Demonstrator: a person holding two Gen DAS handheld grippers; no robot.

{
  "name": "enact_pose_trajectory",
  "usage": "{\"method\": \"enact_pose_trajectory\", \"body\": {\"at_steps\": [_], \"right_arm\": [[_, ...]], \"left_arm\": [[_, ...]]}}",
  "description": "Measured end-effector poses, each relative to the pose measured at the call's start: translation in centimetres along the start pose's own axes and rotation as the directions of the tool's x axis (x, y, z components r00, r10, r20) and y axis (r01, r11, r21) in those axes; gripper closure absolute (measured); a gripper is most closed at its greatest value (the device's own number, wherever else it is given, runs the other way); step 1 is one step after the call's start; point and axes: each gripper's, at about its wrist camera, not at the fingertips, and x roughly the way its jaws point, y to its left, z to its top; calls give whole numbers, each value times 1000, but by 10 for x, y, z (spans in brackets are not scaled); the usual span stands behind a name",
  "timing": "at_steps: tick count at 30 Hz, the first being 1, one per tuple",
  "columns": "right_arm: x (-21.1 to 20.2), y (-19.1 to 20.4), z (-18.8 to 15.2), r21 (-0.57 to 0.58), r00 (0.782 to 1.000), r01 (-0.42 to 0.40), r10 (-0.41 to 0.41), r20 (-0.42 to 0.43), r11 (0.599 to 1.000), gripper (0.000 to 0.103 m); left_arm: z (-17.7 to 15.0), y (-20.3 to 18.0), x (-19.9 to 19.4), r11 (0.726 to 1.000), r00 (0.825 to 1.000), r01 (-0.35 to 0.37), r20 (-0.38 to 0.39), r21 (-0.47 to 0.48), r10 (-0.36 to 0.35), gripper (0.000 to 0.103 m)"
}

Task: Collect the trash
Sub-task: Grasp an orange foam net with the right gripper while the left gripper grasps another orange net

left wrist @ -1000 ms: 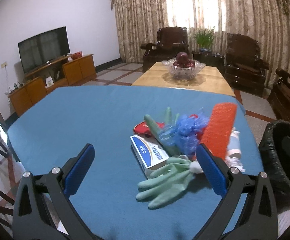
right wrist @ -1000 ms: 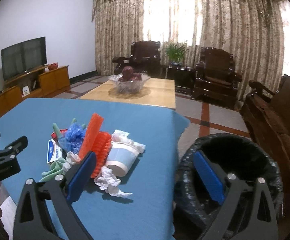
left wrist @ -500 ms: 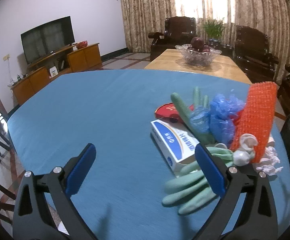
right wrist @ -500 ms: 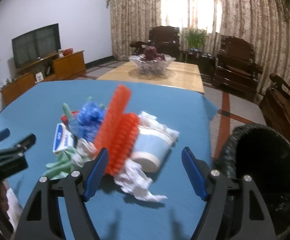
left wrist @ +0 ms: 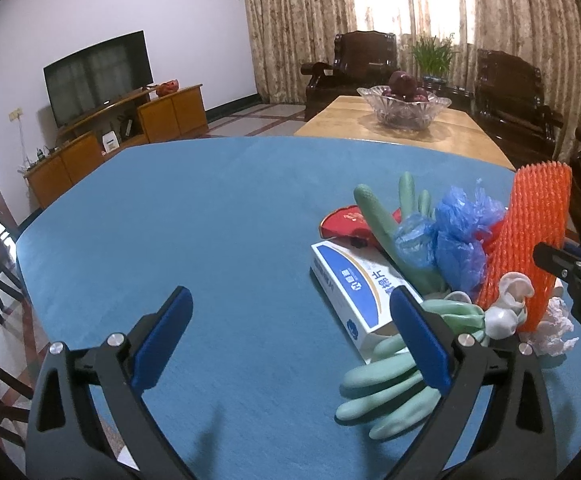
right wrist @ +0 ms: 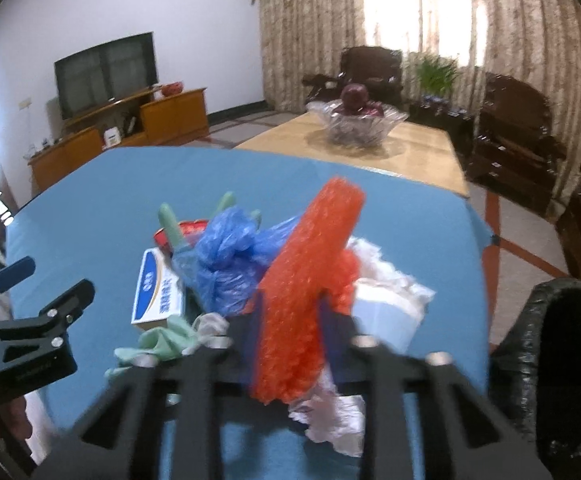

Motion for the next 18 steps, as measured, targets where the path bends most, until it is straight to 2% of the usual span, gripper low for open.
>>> {"method": "enact_pose_trajectory", "body": {"at_steps": [9,13,18], "right_arm": [[-43,-11,7,41,993,-75,71,90,996,93],[-62,-18,6,35,993,-57,53,102,998,93],[-74,-35,-10,67,997,-12,7,75,998,94]], "left_arm": [[-1,-13,-5,1000,1000,23,4,13,-23,7],[-2,-26,-9,998,999,52,3,21,-52,7],[-8,-46,-11,994,995,100,-15,42,-99,7]]}}
